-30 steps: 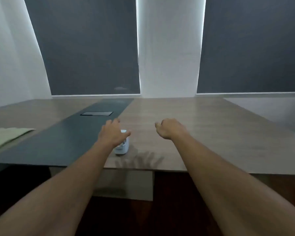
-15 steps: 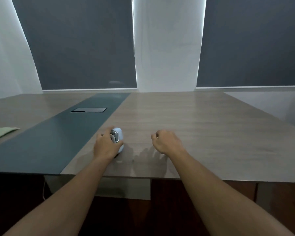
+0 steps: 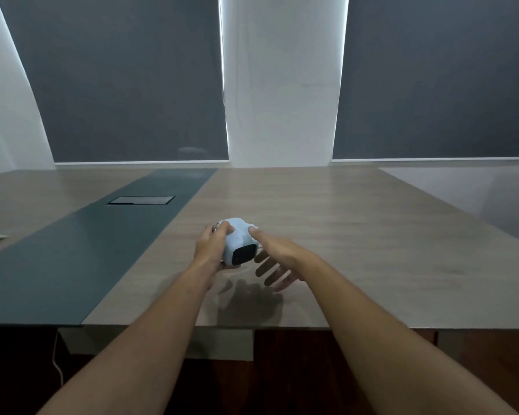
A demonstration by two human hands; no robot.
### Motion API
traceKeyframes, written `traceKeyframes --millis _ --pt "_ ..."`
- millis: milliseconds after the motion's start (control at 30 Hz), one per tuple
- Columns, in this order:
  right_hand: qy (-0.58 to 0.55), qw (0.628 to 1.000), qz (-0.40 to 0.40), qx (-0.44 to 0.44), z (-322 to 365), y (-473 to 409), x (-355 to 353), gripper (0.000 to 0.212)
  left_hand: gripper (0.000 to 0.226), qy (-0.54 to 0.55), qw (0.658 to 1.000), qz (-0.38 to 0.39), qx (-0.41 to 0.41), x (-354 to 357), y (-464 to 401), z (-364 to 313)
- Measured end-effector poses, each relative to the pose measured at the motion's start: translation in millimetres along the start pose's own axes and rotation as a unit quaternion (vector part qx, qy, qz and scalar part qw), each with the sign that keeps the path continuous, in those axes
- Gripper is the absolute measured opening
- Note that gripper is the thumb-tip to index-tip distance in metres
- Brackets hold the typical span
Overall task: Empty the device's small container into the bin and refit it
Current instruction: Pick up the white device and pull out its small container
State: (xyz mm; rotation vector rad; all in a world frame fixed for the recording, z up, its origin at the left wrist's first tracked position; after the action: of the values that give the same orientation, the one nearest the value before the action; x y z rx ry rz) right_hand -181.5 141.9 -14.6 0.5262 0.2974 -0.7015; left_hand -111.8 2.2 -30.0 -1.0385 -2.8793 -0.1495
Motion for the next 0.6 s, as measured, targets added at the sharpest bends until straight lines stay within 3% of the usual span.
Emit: traceKeyframes --millis 233,500,600 --pt "-0.148 0.988 0.026 -0.015 -20.7 -2.6 -11.9 0.075 0.026 -0.023 0.997 0.056 0.036 22.5 9.4 -1.7" --pt "-0.323 0.945 0.046 -0.006 -34.0 -2.5 -20.7 0.069 0.023 -0.023 0.994 0.100 0.032 30.1 12.5 -3.4" --pt "-0.373 0.926 0.061 0.007 -36.4 -2.6 -22.0 0.061 0.032 -0.026 0.993 0.108 0.035 31.9 13.0 -5.0"
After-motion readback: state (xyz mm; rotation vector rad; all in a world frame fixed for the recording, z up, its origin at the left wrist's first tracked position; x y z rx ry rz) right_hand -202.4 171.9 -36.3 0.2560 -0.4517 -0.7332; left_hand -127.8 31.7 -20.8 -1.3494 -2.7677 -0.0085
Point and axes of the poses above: each hand's wrist, its own y-axis away from the middle knuckle, its own x-axis out of the palm, z = x × y, the point moved 3 cm from there along -y, towards the middle knuckle
